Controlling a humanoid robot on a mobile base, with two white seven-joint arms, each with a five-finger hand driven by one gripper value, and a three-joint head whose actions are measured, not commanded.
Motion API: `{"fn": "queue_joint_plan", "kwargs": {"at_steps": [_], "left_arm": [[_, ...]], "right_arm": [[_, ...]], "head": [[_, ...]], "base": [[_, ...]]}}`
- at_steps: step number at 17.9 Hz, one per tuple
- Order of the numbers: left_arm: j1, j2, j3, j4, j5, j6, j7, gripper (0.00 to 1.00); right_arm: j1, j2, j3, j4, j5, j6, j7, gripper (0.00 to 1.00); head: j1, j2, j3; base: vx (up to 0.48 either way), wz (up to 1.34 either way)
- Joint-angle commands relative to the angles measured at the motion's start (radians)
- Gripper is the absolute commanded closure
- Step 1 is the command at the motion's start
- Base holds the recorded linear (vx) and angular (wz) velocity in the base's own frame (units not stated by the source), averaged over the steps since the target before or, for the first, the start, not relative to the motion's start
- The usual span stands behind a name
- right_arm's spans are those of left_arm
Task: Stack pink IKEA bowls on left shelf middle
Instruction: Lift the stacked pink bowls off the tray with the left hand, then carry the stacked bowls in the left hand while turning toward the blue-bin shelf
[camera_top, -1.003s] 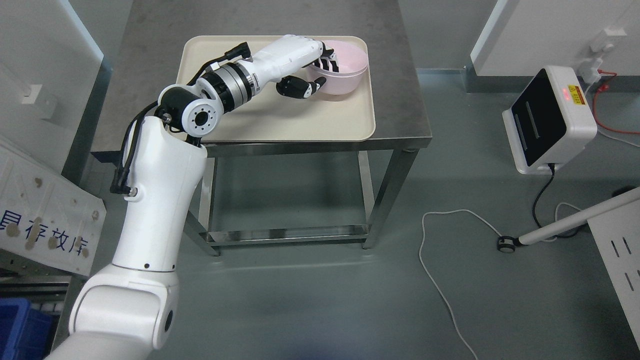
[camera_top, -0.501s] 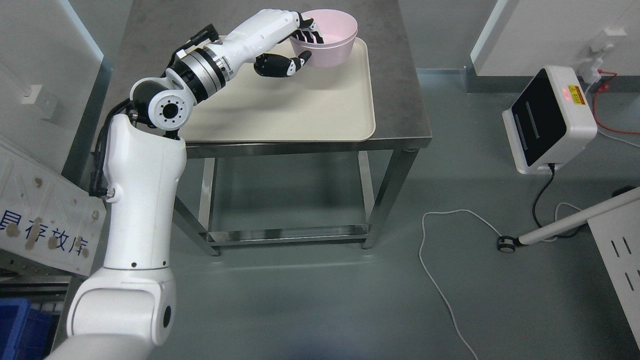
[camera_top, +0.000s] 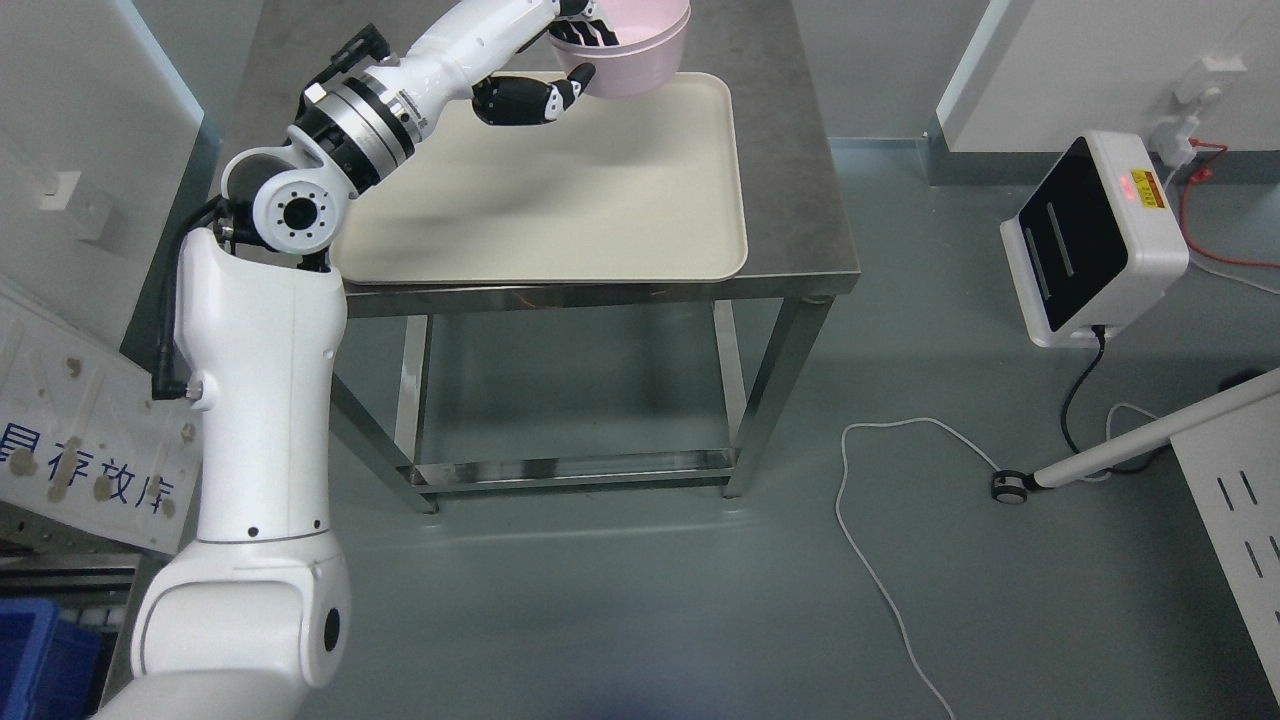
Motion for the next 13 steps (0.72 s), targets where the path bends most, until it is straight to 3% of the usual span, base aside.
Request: {"fn": "queue_joint_plan", "kwargs": {"at_steps": [1, 13], "left_arm": [[0.002, 0.017, 0.044, -0.034, 0.005, 0.001, 0.005, 0.92], [0.006, 0.027, 0.094, -0.062, 0.005, -0.001, 0.013, 0.91]], "right_arm": [[0.000, -0.017, -0.009, 0.000, 0.008, 0.000, -0.006, 0.00], [0.000, -0.017, -0.009, 0.000, 0.008, 0.000, -0.006, 0.00]], "head": [[0.0000, 0.000, 0.000], [0.0000, 0.000, 0.000]], "base": [[-0.023, -0.01], [-0.099, -0.07]]}}
